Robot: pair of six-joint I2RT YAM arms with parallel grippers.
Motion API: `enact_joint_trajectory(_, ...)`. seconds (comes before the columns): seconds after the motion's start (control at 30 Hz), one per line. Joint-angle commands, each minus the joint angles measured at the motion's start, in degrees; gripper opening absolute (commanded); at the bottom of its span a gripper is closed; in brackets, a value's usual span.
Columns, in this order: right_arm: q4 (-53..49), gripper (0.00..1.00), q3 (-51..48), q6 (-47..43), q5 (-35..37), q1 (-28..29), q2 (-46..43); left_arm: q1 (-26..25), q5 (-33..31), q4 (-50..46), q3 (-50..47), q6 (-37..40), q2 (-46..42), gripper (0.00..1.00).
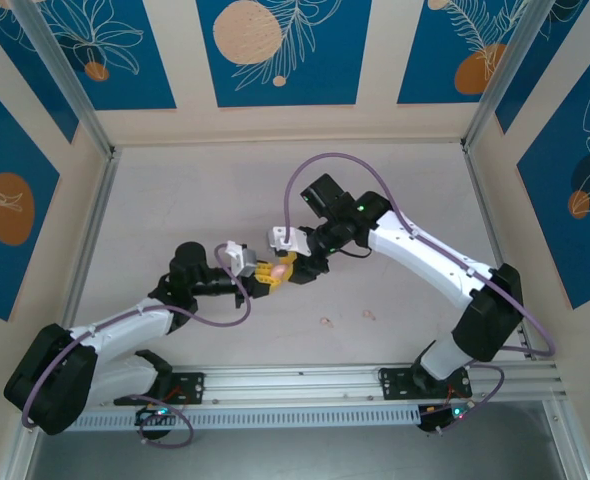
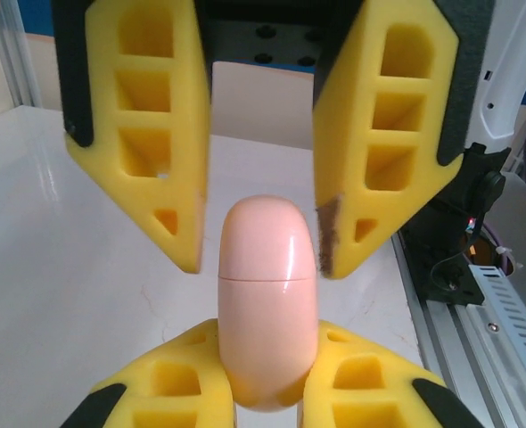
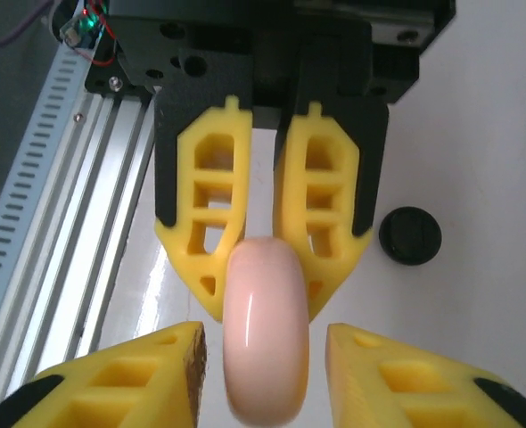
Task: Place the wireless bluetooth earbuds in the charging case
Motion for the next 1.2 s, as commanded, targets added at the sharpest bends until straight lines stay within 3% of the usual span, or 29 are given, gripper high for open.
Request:
enact_joint_trajectory(0.0,7.94,0.45,-6.05,5.15,-11.4,-3.9,-5.97,-0.6,2.62,6.73,0.81,-2.7,0.41,0.09)
enact_joint_trajectory(0.2,19.64,0.48,-14.42,13.15,-22.59,-7.97,-10.14,-0.67,3.43,15.88,-0.09,-7.9,2.72,0.09)
enact_joint_trajectory(0.43,22.29,0.48,-15.3,15.42,-25.72,-8.38,-9.24,-0.66,3.46,22.63,-0.7,-11.61,5.03,0.09)
enact_joint_trajectory(0.6,22.13,0.39,-15.08,15.3,-25.81,-8.38,-8.75,-0.66,3.68,25.81,-0.78,-13.69,6.2,0.09)
enact_joint_trajectory(0.83,21.59,0.34,-14.14,15.07,-26.1,-8.38,-7.67,-0.59,3.63,27.9,-0.88,-15.21,6.55,0.09)
enact_joint_trajectory(0.93,20.67,0.24,-13.52,14.42,-25.88,-8.33,-7.44,-0.67,3.46,27.89,-0.88,-15.35,6.49,0.1)
enact_joint_trajectory(1.07,15.83,0.17,-11.5,10.82,-22.54,-8.34,-7.68,-0.66,2.25,24.73,-1.32,-13.22,5.77,0.3)
enact_joint_trajectory(1.17,8.17,0.17,-8.01,6.2,-14.94,-7.75,-7.29,-0.65,1.16,17.14,-1.02,-8.38,3.98,0.42)
